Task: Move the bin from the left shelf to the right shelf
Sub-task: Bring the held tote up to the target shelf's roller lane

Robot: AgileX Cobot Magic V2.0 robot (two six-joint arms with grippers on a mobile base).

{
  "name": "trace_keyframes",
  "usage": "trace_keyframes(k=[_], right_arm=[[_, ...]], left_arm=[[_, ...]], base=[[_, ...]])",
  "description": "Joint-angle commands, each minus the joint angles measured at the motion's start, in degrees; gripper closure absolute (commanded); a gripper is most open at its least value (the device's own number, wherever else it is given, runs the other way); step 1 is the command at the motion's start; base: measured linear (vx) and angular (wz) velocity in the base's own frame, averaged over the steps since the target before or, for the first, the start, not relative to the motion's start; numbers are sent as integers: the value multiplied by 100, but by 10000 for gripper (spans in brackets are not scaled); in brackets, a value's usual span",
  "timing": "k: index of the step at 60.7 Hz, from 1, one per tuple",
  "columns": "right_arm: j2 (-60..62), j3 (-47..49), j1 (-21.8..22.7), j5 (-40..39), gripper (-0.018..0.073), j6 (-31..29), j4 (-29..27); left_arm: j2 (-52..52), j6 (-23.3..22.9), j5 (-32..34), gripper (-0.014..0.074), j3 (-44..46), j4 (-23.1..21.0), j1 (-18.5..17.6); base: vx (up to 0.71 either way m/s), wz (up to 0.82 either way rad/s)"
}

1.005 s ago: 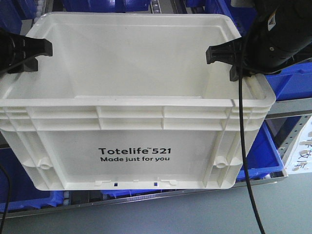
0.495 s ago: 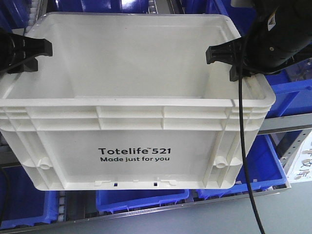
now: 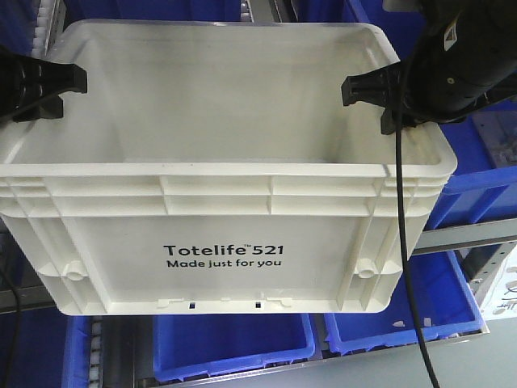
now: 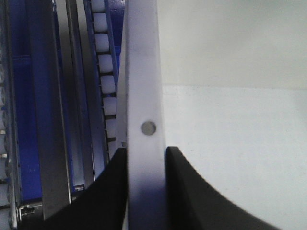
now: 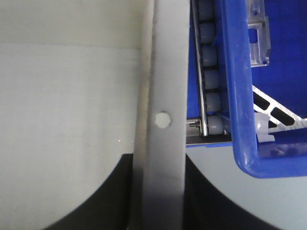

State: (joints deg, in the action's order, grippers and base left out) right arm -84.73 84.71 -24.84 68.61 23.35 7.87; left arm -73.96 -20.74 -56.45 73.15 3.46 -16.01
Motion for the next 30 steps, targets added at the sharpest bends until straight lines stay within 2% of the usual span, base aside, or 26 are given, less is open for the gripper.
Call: trace_keyframes(k=[1,30], right_arm=[[267,212,46,-326,529,-40,408],[267,212,46,-326,529,-40,408]], left_arm=[[226,57,573,542,228,203,-20],[226,57,573,542,228,203,-20]], base=[[9,10],[4,8]])
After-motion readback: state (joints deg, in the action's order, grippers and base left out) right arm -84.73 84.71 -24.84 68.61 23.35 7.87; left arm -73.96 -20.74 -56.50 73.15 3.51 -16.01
